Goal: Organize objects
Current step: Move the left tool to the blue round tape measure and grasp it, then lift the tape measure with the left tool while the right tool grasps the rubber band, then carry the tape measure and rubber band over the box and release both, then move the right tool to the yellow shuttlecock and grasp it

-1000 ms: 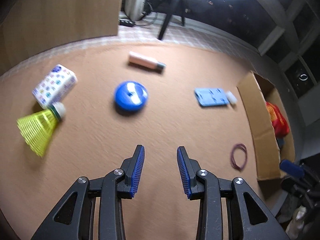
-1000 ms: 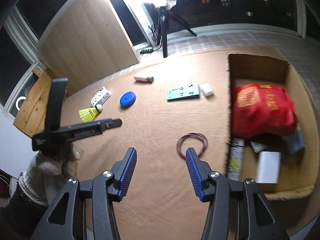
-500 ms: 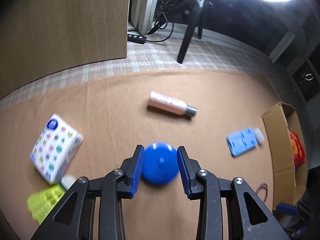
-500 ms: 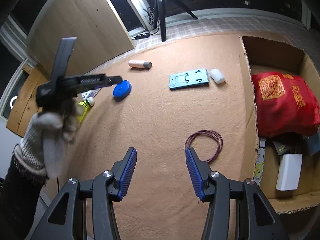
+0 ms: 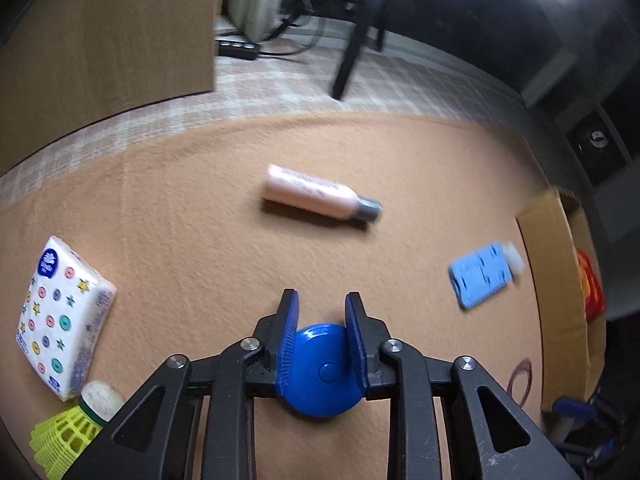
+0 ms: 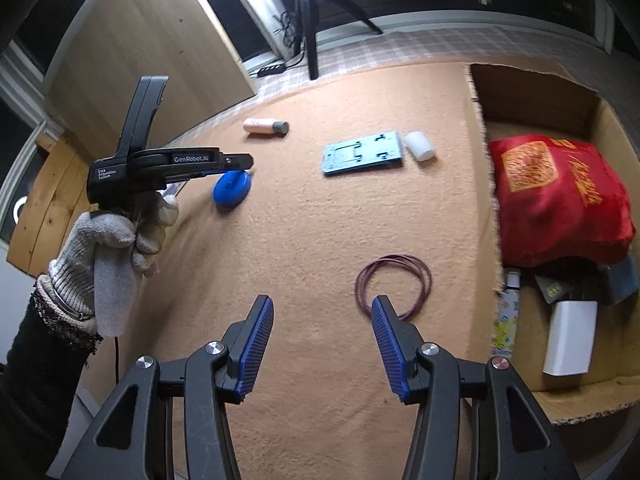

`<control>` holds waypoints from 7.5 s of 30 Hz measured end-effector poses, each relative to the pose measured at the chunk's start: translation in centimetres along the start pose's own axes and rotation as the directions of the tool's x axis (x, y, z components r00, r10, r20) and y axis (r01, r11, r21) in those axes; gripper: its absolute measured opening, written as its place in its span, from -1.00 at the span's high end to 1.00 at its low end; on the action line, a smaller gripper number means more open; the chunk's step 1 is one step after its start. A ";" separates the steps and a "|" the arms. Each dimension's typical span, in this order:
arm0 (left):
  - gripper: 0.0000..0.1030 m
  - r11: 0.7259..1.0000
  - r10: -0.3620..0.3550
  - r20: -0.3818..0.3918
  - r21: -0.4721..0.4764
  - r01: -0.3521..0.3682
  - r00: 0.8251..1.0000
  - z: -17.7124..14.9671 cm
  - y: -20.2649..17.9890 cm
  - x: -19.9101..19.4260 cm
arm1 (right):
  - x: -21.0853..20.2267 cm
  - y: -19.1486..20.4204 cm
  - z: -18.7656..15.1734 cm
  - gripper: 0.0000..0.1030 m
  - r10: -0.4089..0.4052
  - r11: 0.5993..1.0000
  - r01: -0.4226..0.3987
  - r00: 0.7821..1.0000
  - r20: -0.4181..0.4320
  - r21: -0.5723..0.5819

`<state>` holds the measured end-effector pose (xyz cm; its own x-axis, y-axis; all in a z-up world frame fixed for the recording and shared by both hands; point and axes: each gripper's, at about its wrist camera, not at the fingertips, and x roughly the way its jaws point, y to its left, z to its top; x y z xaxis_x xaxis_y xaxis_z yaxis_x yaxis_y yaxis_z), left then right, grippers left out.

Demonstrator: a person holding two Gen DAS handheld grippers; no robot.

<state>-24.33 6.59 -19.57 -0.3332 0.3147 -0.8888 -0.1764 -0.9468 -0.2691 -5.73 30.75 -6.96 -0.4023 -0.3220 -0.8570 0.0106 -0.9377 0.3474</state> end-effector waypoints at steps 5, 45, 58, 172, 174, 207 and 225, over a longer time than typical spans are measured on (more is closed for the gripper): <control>0.52 0.998 -0.027 -0.014 0.056 0.028 1.000 -2.3 -1.8 -0.6 | 1.7 1.0 0.3 0.08 -0.053 0.997 0.051 0.998 -0.040 -0.054; -0.21 0.997 -0.016 -0.019 0.079 0.017 1.000 -16.7 -3.5 -7.0 | 6.6 6.0 -2.3 0.43 -0.152 0.913 0.079 0.976 -0.155 -0.399; -0.05 0.994 0.035 -0.001 0.099 -0.035 0.999 -16.7 -3.8 -6.8 | 7.3 6.8 -1.8 0.90 -0.238 0.853 0.126 0.958 -0.162 -0.507; -0.11 0.980 -0.052 0.096 0.198 0.032 0.994 -12.9 -17.0 -10.0 | -9.8 -8.8 -2.5 -0.03 -0.100 0.995 0.093 0.969 0.225 0.043; -0.11 0.987 -0.032 0.105 0.160 0.015 0.994 -13.3 -14.8 -10.8 | -8.9 -7.5 -2.1 -0.04 -0.064 0.998 0.061 0.977 0.205 0.018; -0.09 0.936 0.144 0.194 -0.344 -0.070 0.970 -10.3 17.3 -15.2 | 5.3 10.6 4.2 -0.04 0.076 0.992 -0.070 0.995 0.058 -0.101; 0.09 0.969 -0.086 0.065 -0.227 0.099 0.994 -8.3 15.1 -8.9 | 8.6 11.0 7.1 -0.03 0.119 0.991 -0.119 0.993 0.000 -0.068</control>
<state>-16.36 -11.10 -18.81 -0.3767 0.3987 -0.8361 0.0068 -0.9014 -0.4330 -15.53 18.61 -7.81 -0.3985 -0.4312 -0.8094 0.1206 -0.8995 0.4199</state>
